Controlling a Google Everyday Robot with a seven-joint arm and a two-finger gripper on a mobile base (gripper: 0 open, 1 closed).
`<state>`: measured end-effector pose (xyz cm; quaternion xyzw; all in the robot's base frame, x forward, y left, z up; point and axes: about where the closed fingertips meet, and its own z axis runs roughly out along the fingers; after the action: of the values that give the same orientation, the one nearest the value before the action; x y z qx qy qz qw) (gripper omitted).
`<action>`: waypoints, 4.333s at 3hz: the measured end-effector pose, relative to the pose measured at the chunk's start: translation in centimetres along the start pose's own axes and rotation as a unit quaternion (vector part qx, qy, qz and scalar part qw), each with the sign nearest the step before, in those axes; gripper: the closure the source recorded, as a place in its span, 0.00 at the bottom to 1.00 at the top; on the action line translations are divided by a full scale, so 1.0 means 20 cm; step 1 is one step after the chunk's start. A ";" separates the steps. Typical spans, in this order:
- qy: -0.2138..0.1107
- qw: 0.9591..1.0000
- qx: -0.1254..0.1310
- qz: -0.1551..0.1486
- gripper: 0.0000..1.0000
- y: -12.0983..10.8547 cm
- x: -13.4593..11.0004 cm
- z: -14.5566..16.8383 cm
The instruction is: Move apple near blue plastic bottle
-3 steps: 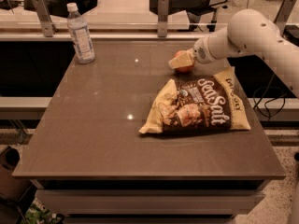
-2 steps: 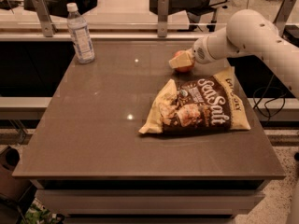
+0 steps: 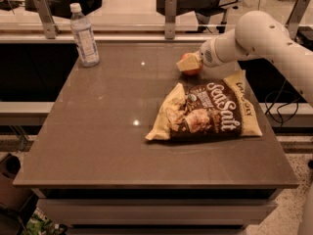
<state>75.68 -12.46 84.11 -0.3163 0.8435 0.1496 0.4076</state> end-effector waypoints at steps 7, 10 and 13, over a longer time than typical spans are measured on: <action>0.000 1.000 0.000 0.000 1.00 0.00 -0.01 -0.01; 0.000 1.000 0.000 0.000 1.00 0.00 -0.01 -0.01; 0.008 0.997 0.063 -0.037 1.00 -0.04 -0.14 -0.22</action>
Offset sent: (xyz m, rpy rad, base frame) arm -0.0004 0.0359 0.0863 -0.0861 -0.1210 0.0037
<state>74.89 -14.12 89.06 -0.3221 0.8424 0.0787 0.4248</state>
